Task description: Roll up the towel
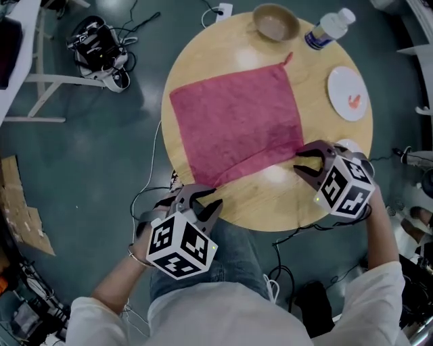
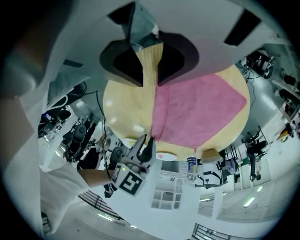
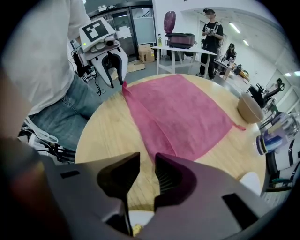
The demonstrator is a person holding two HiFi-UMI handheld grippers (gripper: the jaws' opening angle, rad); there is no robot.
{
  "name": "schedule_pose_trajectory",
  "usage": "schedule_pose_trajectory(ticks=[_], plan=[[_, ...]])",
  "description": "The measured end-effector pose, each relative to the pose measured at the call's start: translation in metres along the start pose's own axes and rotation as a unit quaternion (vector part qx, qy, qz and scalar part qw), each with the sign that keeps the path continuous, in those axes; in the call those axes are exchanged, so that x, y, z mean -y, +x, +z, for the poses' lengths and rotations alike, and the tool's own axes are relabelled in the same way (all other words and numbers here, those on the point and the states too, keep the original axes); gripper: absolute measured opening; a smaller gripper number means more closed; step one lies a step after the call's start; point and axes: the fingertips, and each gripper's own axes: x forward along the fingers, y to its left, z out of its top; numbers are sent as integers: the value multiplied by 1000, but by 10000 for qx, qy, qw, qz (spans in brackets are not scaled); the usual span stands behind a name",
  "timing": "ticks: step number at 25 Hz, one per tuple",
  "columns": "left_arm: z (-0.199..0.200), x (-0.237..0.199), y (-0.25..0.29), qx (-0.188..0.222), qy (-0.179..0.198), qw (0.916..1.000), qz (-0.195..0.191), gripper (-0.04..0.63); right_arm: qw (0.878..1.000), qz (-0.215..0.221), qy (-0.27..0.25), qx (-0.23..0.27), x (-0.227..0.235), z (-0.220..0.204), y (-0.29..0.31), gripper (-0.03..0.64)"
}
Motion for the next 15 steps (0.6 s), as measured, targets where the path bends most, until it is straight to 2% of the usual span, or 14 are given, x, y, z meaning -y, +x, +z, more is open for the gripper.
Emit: schedule_pose_trajectory(ticks=[7,15], plan=[[-13,-18,11,-350,543,9971,413,100,9998,-39,-199,-88,3,-2,8,104],[-23,-22,21,-596,877,9933,453,100,9998,-67,-173,-48,5,-3,11,94]])
